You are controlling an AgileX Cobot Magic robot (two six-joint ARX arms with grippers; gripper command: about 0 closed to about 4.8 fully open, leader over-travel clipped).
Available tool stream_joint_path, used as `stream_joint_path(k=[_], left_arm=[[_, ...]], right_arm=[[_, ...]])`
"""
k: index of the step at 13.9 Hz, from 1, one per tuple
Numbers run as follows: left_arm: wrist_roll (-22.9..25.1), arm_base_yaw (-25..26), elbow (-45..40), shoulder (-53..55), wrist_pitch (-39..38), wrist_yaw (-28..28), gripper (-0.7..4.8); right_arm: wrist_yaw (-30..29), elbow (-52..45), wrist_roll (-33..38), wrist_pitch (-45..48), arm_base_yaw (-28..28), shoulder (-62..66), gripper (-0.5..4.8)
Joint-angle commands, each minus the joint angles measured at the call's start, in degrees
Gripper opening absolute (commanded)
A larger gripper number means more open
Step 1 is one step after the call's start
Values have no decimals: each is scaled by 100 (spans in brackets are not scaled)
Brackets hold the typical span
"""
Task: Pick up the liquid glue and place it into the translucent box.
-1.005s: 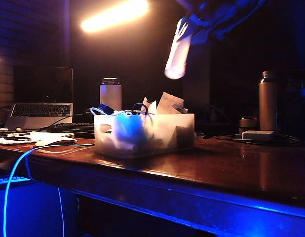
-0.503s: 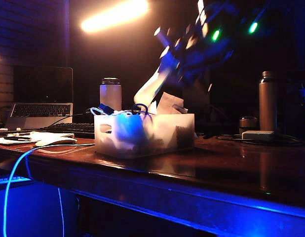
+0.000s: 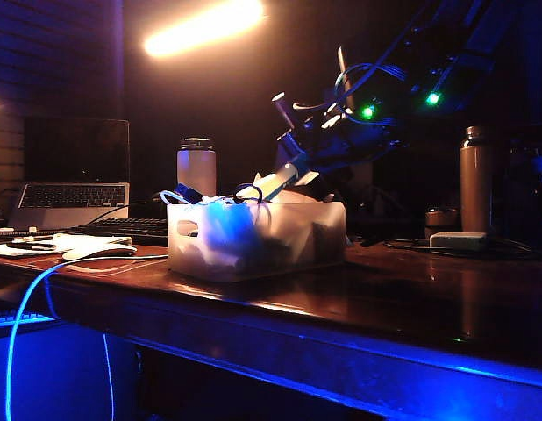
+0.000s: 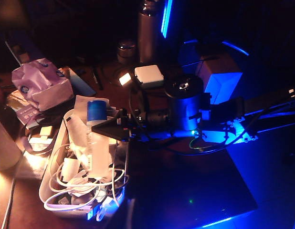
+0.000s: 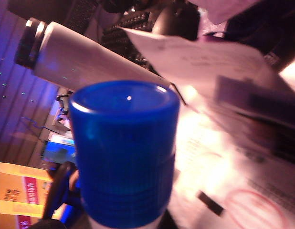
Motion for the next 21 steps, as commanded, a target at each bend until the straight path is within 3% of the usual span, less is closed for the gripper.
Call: stream_joint_path(k=[1,4,7,11,12,13,14,16,17,21], left_arm=[[-15,0,20,-22,39,44,-5],[-17,0,20,-22,28,44,-5],[-15,0,20,-22,-28,44,-5],[-17,0,20,-22,-28,46,-5],[-17,0,20,-24,-39,46,-5],[-17,0,20,-26,-63,48,-5],[-17,0,20,-35,-74,48,-5],[-15,0,20,-90,-61,44,-5],[-15,0,20,-116,-46,44,-5],[-17,0,20,-278,-55,44,-5]], right_arm=[[-210,37,-28,221,-2,-57,315],[-310,37,-164,162,-20,-111,315],[-256,35,-1244,-420,-170,-632,315],[17,35,-2170,-1080,-590,-1373,313],[109,35,-2441,-1316,-699,-1578,231],[363,35,-2861,-1705,-804,-1834,64],[684,35,-3652,-2225,-866,-2162,8],[1176,28,-5237,-3195,-879,-2841,-1],[1266,22,-5604,-3624,-876,-3195,-1],[1499,-151,-5584,-4194,-870,-4693,-1]])
